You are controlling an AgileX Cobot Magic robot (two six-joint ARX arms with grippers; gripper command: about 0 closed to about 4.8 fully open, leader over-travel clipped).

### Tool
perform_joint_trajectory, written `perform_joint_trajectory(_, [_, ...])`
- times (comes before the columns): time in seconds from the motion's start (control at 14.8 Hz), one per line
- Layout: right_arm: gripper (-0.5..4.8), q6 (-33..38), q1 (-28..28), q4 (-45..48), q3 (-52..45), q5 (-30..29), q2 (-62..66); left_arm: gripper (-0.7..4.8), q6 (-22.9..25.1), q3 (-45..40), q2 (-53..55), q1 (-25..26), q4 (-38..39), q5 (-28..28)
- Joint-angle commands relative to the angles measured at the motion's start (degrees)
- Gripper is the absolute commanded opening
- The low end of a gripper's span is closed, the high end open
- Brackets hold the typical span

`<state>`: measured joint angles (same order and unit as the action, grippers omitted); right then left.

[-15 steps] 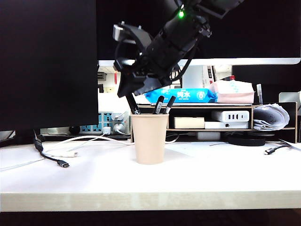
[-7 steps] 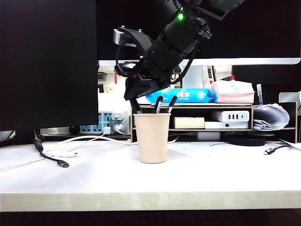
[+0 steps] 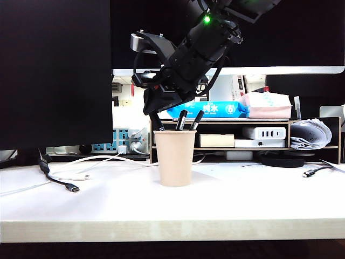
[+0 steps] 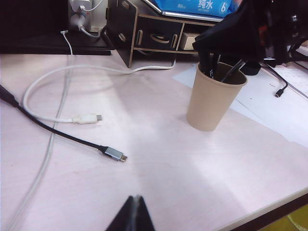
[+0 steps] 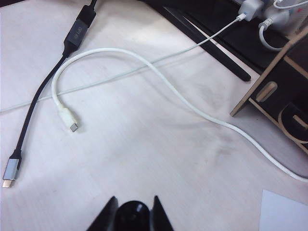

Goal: Pick up the marker from the paper cup and put it on the table.

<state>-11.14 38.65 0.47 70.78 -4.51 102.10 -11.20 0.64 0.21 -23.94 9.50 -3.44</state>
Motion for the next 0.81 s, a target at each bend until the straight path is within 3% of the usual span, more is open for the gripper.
perform_joint_trajectory(0.07, [0.47,0.2,0.13,0.59,0.31,0.2,-0.17,-0.05,0.24,-0.11,0.0,0.07,0.74,-0.24])
perform_joint_trajectory(0.81, [0.47,2.19,-0.72,5.07,0.61,1.62,-10.84,-0.05,0.26,-0.11,0.0,0.07,0.74,-0.24])
